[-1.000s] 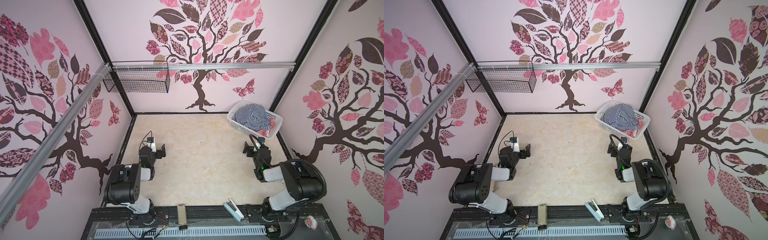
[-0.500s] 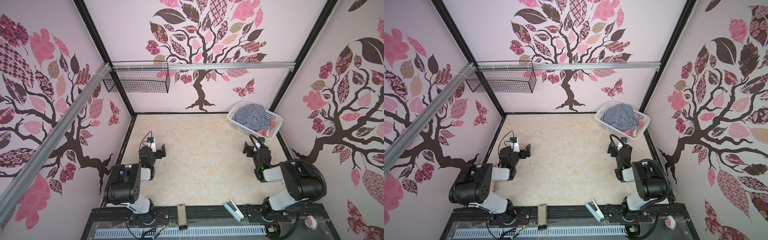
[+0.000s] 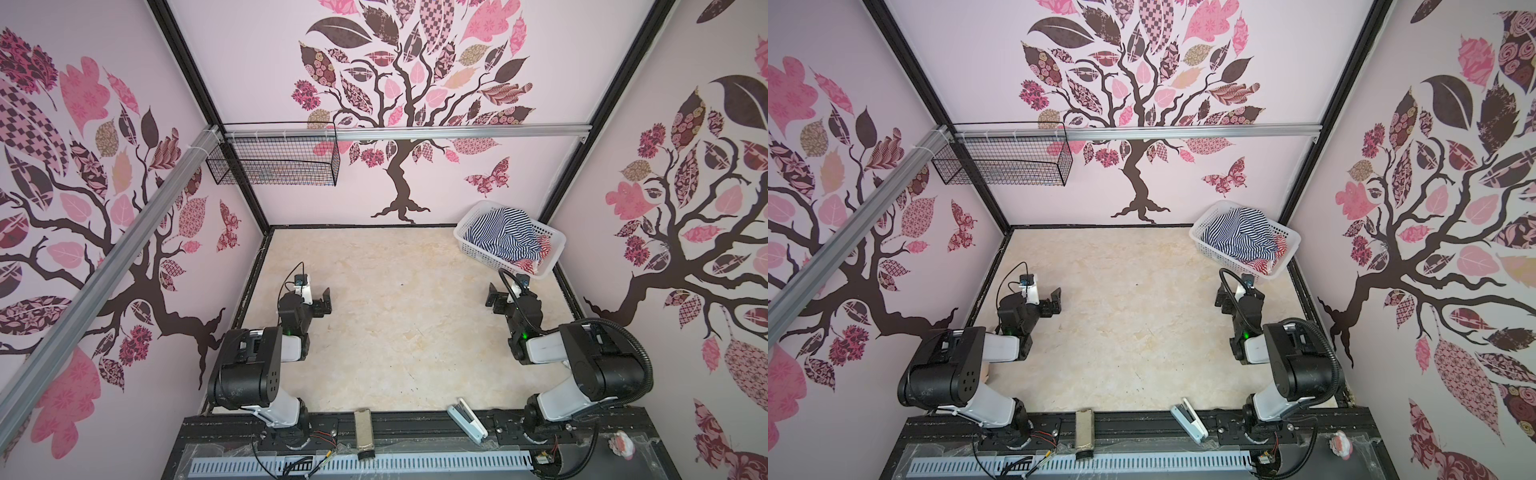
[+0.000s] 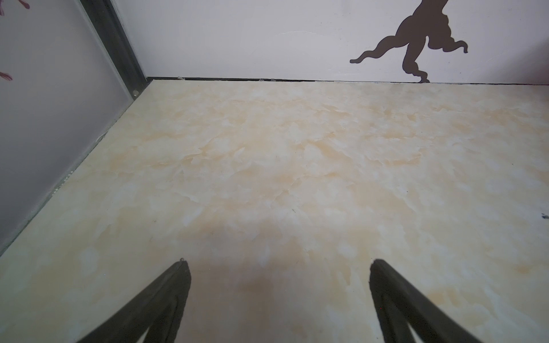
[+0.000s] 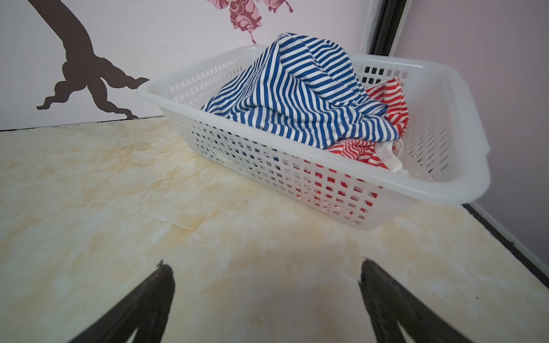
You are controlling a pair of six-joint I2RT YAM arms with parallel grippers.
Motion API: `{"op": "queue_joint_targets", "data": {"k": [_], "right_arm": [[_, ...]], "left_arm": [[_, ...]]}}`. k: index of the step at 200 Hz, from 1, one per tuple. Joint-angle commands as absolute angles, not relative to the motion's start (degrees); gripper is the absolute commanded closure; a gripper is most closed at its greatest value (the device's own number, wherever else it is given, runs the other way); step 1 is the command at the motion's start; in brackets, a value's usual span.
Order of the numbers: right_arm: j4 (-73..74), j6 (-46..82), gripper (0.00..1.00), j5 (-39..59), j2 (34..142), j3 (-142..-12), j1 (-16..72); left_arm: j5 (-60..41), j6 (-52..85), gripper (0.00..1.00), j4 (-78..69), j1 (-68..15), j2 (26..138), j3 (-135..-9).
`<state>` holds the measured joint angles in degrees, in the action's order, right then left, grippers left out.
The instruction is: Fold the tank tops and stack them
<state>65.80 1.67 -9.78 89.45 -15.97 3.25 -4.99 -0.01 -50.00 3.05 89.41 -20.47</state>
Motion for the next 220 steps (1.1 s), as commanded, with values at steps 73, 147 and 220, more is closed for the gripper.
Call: {"op": "queue_joint_targets", "data": {"k": [73, 147, 220], "right_arm": [[67.34, 2.51, 0.00, -9.58, 89.75, -16.23, 3.08], [36.58, 6.28, 0.00, -20.39, 70.82, -21.70, 10.23], [-13.65, 27.31, 0.00, -25.57, 62.15, -52.27, 9.92]], "left_arm": [[-4.57, 0.16, 0.02, -50.05, 2.90, 89.12, -21.81], [-13.96, 3.23, 0.02, -12.63, 7.95, 71.46, -33.86], [-21.25, -0.23, 0.02, 25.92, 8.35, 76.47, -56.00]]}}
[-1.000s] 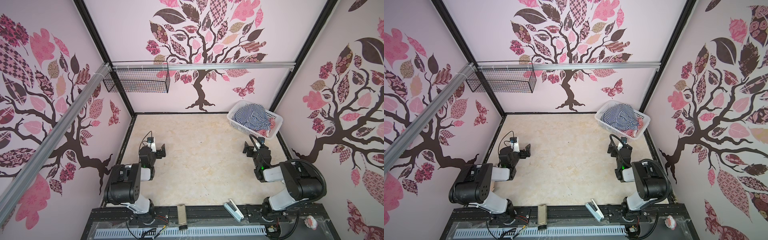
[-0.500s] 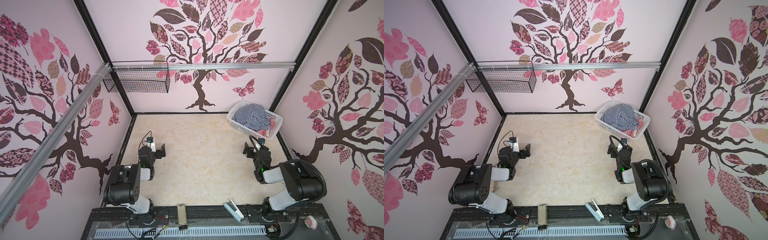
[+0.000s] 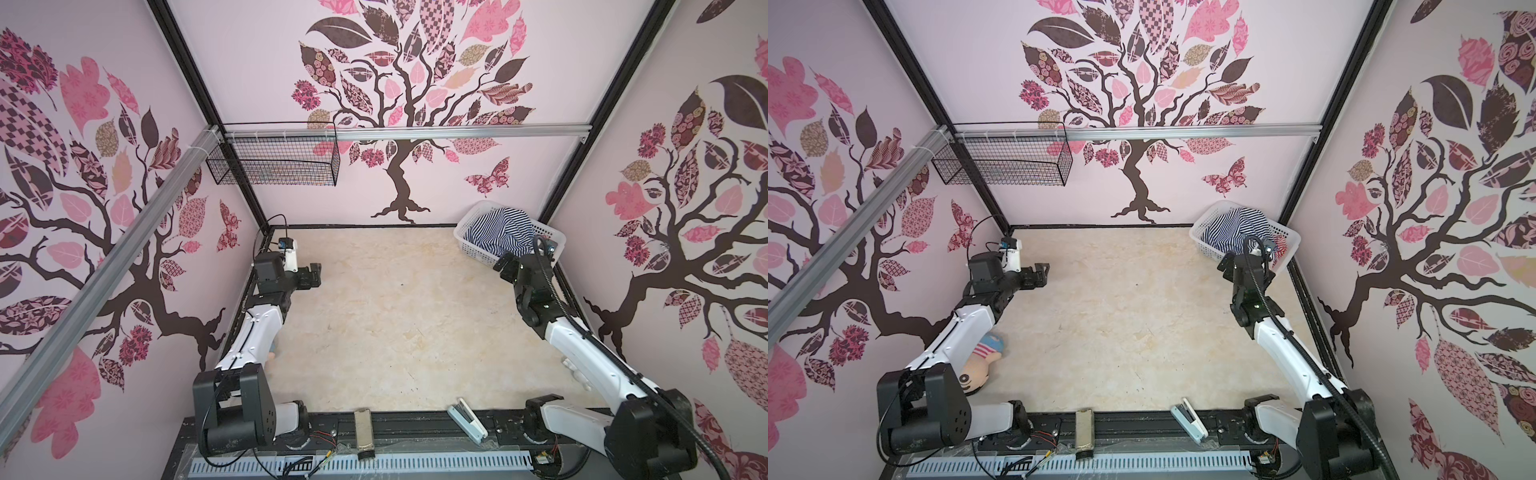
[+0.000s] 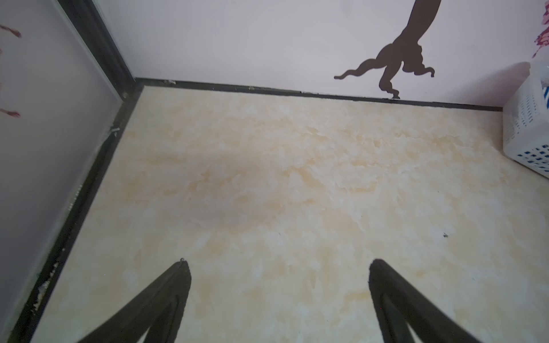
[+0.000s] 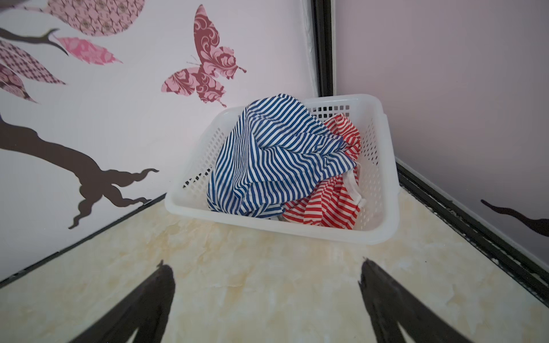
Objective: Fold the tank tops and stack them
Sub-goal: 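Reach the right gripper into the basket and grasp the blue striped tank top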
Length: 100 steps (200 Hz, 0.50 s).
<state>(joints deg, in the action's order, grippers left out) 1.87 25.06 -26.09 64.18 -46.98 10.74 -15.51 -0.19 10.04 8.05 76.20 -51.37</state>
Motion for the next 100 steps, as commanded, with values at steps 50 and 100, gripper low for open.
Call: {"op": "queue_joint_targets", "data": {"k": [50, 100], "right_arm": [[-28.29, 24.47, 0.03, -15.29, 83.27, -81.81, -1.23], [-38.93, 26.59, 0.37, 1.21, 113.53, -108.84, -10.57]], "left_arm": [[-32.93, -7.11, 0.11, 39.45, 7.37, 74.41, -63.12], [-32.47, -15.58, 0.19, 48.09, 2.06, 73.27, -62.45]]}}
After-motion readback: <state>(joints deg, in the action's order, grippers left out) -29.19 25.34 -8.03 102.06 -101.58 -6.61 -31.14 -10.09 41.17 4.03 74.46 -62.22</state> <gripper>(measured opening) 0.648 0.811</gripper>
